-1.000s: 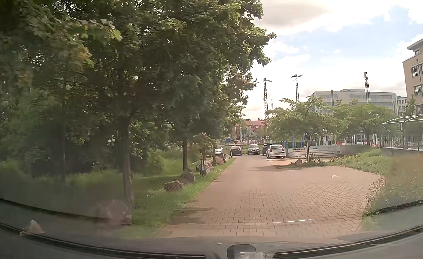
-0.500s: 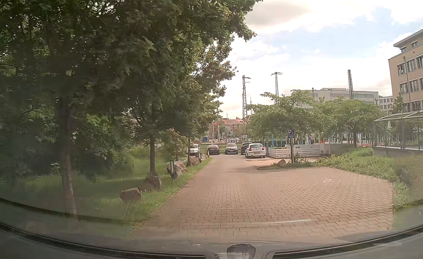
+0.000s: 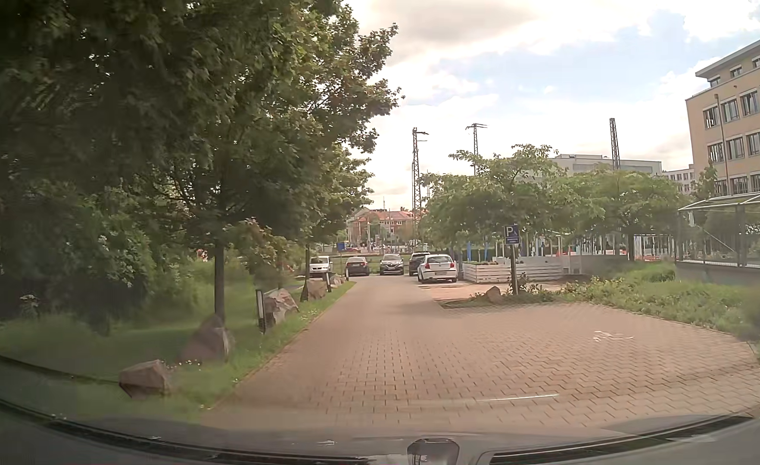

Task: Follow the waypoints while adhering to traffic rules and regulations

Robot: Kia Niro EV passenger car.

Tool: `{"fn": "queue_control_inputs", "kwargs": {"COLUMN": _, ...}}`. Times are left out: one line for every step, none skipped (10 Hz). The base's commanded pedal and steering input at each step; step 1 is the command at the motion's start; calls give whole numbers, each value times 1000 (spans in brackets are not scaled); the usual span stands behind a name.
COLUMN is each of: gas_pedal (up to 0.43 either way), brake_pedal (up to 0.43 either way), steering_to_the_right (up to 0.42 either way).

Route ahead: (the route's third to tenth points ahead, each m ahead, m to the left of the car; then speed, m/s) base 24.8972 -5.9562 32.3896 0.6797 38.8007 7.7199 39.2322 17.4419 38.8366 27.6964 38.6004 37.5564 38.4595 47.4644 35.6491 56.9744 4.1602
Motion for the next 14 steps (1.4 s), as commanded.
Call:
{"fn": "queue_control_inputs", "kwargs": {"gas_pedal": 0, "brake_pedal": 0, "steering_to_the_right": 55}}
{"fn": "queue_control_inputs", "kwargs": {"gas_pedal": 0, "brake_pedal": 0, "steering_to_the_right": 46}}
{"fn": "queue_control_inputs", "kwargs": {"gas_pedal": 0, "brake_pedal": 0, "steering_to_the_right": 40}}
{"fn": "queue_control_inputs", "kwargs": {"gas_pedal": 0, "brake_pedal": 0, "steering_to_the_right": 33}}
{"fn": "queue_control_inputs", "kwargs": {"gas_pedal": 0, "brake_pedal": 0, "steering_to_the_right": 25}}
{"fn": "queue_control_inputs", "kwargs": {"gas_pedal": 0, "brake_pedal": 0, "steering_to_the_right": 18}}
{"fn": "queue_control_inputs", "kwargs": {"gas_pedal": 0, "brake_pedal": 0, "steering_to_the_right": 11}}
{"fn": "queue_control_inputs", "kwargs": {"gas_pedal": 0, "brake_pedal": 0, "steering_to_the_right": 4}}
{"fn": "queue_control_inputs", "kwargs": {"gas_pedal": 0, "brake_pedal": 0, "steering_to_the_right": -12}}
{"fn": "queue_control_inputs", "kwargs": {"gas_pedal": 0, "brake_pedal": 0, "steering_to_the_right": -27}}
{"fn": "queue_control_inputs", "kwargs": {"gas_pedal": 0, "brake_pedal": 0, "steering_to_the_right": -43}}
{"fn": "queue_control_inputs", "kwargs": {"gas_pedal": 0, "brake_pedal": 0, "steering_to_the_right": -52}}
{"fn": "queue_control_inputs", "kwargs": {"gas_pedal": 0, "brake_pedal": 0, "steering_to_the_right": -59}}
{"fn": "queue_control_inputs", "kwargs": {"gas_pedal": 0, "brake_pedal": 0, "steering_to_the_right": -60}}
